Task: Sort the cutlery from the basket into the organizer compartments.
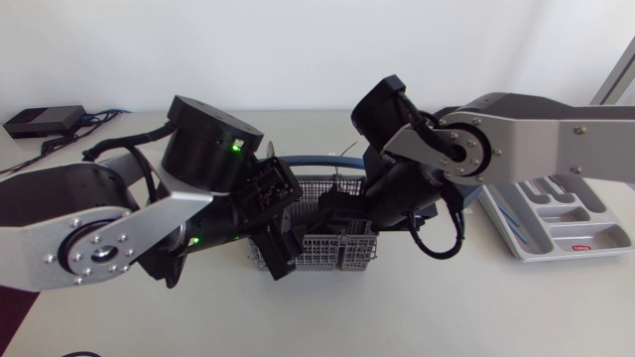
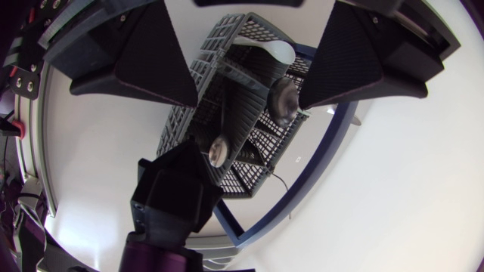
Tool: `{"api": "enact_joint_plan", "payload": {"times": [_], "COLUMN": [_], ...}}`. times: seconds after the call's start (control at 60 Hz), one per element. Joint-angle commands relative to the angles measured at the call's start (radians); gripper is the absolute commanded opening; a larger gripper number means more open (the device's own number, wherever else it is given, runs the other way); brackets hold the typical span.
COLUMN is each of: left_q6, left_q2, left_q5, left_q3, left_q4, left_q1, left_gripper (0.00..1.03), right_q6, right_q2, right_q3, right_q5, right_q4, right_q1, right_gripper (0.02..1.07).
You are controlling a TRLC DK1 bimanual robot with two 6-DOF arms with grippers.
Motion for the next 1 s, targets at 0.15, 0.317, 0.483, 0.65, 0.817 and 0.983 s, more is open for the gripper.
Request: {"api": "enact_joint_plan", "payload": {"times": [0.15,0.317,0.483,0.65,0.817,0.983], "left_q6": [0.017,0.015,0.017,0.015,-0.007,-0.023], "left_q2": [0.043,0.054,0.063,0.065,0.057,0.063], "left_q5": [0.001,0.001,0.001,0.001,0.001,0.003], "left_q3": [-0.027,-0.041,-0.051,-0.057,-0.08,-0.11], "left_q4": [0.026,0.069,0.092,0.102,0.134,0.149], "left_q1": [0.013,0.013,0.018,0.03,0.032,0.022], "left_gripper": [0.92,0.92,0.92,0.92,0.92,0.92], "right_q6": [0.073,0.1,0.136,0.156,0.162,0.159], "right_q2": [0.052,0.06,0.089,0.087,0.057,0.034], "right_q3": [0.02,-0.024,-0.044,-0.066,-0.115,-0.133], "right_q5": [0.002,0.011,0.016,0.023,0.062,0.042], "right_q4": [0.064,0.162,0.228,0.262,0.334,0.348], "right_q1": [0.0,-0.014,-0.015,-0.01,-0.006,-0.018], "right_gripper": [0.88,0.87,0.84,0.83,0.64,0.54]}}
